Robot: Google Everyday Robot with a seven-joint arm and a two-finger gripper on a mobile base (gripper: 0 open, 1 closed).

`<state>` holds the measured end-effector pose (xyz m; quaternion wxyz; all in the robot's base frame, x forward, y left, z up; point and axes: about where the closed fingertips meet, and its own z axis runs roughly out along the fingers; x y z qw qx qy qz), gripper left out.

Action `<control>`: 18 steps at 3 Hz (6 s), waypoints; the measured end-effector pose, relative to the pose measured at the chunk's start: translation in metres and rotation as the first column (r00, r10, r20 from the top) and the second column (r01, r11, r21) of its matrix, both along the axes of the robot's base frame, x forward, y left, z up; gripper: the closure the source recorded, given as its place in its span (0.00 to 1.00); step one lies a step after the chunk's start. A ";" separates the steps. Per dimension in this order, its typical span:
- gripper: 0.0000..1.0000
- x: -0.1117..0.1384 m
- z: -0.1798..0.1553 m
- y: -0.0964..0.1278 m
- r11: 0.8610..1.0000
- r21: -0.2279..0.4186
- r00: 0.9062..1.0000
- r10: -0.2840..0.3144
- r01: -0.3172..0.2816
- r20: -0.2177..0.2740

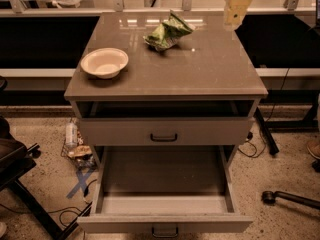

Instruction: Place green jalapeno chip bag into middle drawer

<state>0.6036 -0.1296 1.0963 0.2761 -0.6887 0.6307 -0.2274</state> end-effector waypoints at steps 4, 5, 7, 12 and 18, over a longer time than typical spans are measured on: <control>0.00 0.129 -0.045 0.045 0.992 -0.100 0.995 0.084 -0.079 0.050; 0.00 0.178 -0.071 0.054 0.986 -0.147 0.994 0.091 -0.082 0.053; 0.00 0.199 -0.098 0.062 0.990 -0.111 0.995 0.095 -0.092 0.014; 0.47 0.263 -0.228 0.099 0.988 0.080 0.977 0.140 -0.129 -0.159; 1.00 0.260 -0.186 0.080 0.977 0.160 0.986 0.154 -0.142 -0.068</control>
Offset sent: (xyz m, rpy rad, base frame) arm 0.0667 0.0304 -0.0233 -0.0249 -0.0314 0.0494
